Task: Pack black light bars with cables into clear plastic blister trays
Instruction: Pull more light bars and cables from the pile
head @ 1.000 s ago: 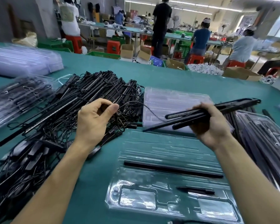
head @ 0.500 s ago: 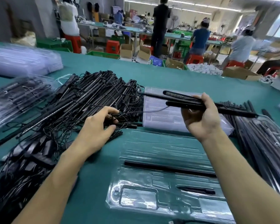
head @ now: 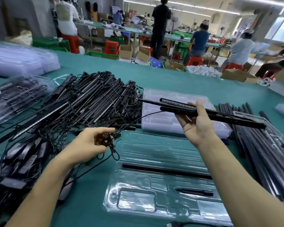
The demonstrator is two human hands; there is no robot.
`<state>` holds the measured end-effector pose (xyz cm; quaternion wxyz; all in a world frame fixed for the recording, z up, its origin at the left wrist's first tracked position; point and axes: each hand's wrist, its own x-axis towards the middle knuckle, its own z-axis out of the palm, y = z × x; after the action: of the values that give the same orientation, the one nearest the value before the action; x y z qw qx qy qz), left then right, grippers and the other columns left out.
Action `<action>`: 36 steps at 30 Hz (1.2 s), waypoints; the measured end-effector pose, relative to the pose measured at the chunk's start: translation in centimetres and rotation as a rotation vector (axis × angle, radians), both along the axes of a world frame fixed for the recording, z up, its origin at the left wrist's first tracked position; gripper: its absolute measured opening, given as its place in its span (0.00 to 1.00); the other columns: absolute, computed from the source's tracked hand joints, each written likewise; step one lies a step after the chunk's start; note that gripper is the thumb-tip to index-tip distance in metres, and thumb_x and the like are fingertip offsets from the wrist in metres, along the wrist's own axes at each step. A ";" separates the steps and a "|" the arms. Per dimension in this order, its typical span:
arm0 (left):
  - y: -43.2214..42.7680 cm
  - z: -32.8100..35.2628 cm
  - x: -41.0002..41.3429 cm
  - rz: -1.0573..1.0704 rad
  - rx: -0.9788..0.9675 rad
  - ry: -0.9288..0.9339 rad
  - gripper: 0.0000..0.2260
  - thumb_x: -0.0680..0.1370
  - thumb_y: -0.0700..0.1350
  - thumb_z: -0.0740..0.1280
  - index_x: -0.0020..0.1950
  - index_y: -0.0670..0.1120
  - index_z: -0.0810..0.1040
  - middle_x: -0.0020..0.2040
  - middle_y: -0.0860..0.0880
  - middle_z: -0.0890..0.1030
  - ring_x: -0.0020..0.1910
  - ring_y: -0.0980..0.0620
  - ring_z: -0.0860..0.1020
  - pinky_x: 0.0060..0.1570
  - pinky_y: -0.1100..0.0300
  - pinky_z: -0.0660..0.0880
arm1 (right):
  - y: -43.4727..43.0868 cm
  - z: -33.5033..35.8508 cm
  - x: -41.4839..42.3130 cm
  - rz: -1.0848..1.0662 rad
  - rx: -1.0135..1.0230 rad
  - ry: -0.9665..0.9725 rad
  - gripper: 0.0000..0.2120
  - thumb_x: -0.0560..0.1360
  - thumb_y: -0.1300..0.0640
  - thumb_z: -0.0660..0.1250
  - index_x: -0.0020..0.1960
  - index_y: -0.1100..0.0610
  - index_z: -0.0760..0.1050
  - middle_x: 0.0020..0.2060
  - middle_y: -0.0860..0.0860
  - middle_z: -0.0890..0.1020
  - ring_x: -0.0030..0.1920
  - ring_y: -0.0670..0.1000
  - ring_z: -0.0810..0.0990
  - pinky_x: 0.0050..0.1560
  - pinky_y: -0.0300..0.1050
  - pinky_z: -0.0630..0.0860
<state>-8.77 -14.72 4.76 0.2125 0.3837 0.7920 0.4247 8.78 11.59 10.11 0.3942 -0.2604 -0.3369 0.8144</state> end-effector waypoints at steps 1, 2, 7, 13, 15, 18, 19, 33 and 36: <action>-0.1 -0.2 -0.1 0.020 0.050 -0.006 0.27 0.71 0.31 0.72 0.61 0.60 0.80 0.47 0.53 0.85 0.37 0.58 0.80 0.40 0.63 0.76 | -0.1 -0.1 -0.1 0.014 -0.012 -0.002 0.11 0.78 0.52 0.67 0.43 0.59 0.77 0.39 0.58 0.83 0.42 0.57 0.86 0.40 0.48 0.82; -0.1 -0.4 0.0 0.040 0.096 0.001 0.25 0.73 0.31 0.72 0.61 0.58 0.80 0.49 0.52 0.85 0.40 0.59 0.81 0.42 0.64 0.76 | -0.4 -0.2 -0.2 0.035 -0.027 -0.008 0.09 0.77 0.54 0.69 0.43 0.59 0.77 0.43 0.59 0.82 0.44 0.58 0.85 0.40 0.49 0.82; 0.7 0.0 0.6 0.134 0.257 0.059 0.12 0.74 0.39 0.74 0.53 0.54 0.83 0.42 0.48 0.84 0.37 0.52 0.80 0.42 0.59 0.79 | -2.0 -0.7 -1.0 0.198 0.021 -0.070 0.15 0.78 0.50 0.66 0.35 0.56 0.77 0.47 0.57 0.78 0.52 0.58 0.80 0.45 0.63 0.81; 0.5 0.6 1.0 0.343 0.291 0.269 0.13 0.69 0.53 0.78 0.47 0.56 0.76 0.28 0.52 0.75 0.27 0.55 0.71 0.32 0.56 0.71 | -3.0 1.1 -2.0 0.428 0.063 -0.132 0.20 0.78 0.55 0.61 0.27 0.56 0.68 0.35 0.56 0.79 0.23 0.47 0.75 0.23 0.36 0.72; 0.3 0.9 1.4 0.445 0.199 0.369 0.20 0.66 0.60 0.78 0.44 0.56 0.69 0.29 0.53 0.73 0.28 0.53 0.71 0.30 0.56 0.69 | -4.0 1.4 -2.6 0.617 0.145 -0.323 0.12 0.75 0.55 0.64 0.34 0.57 0.73 0.36 0.56 0.81 0.18 0.42 0.64 0.17 0.31 0.61; 0.3 1.3 2.1 0.511 0.109 0.513 0.25 0.65 0.66 0.75 0.41 0.53 0.64 0.30 0.54 0.73 0.30 0.51 0.73 0.30 0.56 0.70 | -6.7 0.8 -3.9 0.826 0.298 -0.560 0.12 0.75 0.54 0.68 0.58 0.56 0.76 0.48 0.57 0.82 0.20 0.41 0.64 0.18 0.31 0.60; 0.3 1.3 2.3 0.512 0.105 0.534 0.25 0.65 0.67 0.74 0.40 0.52 0.65 0.29 0.53 0.74 0.29 0.49 0.73 0.31 0.56 0.71 | -7.5 0.4 -4.4 0.856 0.357 -0.599 0.16 0.75 0.55 0.70 0.62 0.53 0.76 0.51 0.57 0.81 0.21 0.42 0.65 0.18 0.32 0.61; -1.0 -0.4 -0.8 0.359 0.219 -0.069 0.08 0.74 0.39 0.69 0.37 0.42 0.72 0.31 0.45 0.74 0.32 0.52 0.69 0.37 0.56 0.67 | -6.6 -0.3 -5.4 0.776 0.422 -0.714 0.07 0.77 0.67 0.66 0.54 0.63 0.72 0.31 0.57 0.80 0.26 0.50 0.78 0.24 0.38 0.75; -1.9 1.3 -1.5 0.429 0.340 -0.276 0.13 0.71 0.47 0.61 0.40 0.41 0.82 0.42 0.45 0.85 0.39 0.46 0.77 0.43 0.52 0.73 | -5.5 0.0 -5.5 0.602 0.316 -0.611 0.10 0.81 0.57 0.64 0.57 0.63 0.71 0.30 0.59 0.80 0.27 0.55 0.81 0.27 0.43 0.78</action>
<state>-10.24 -16.59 6.01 0.1564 0.1765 0.7361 0.6345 3.24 6.11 10.14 0.0574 -0.3157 -0.6186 0.7173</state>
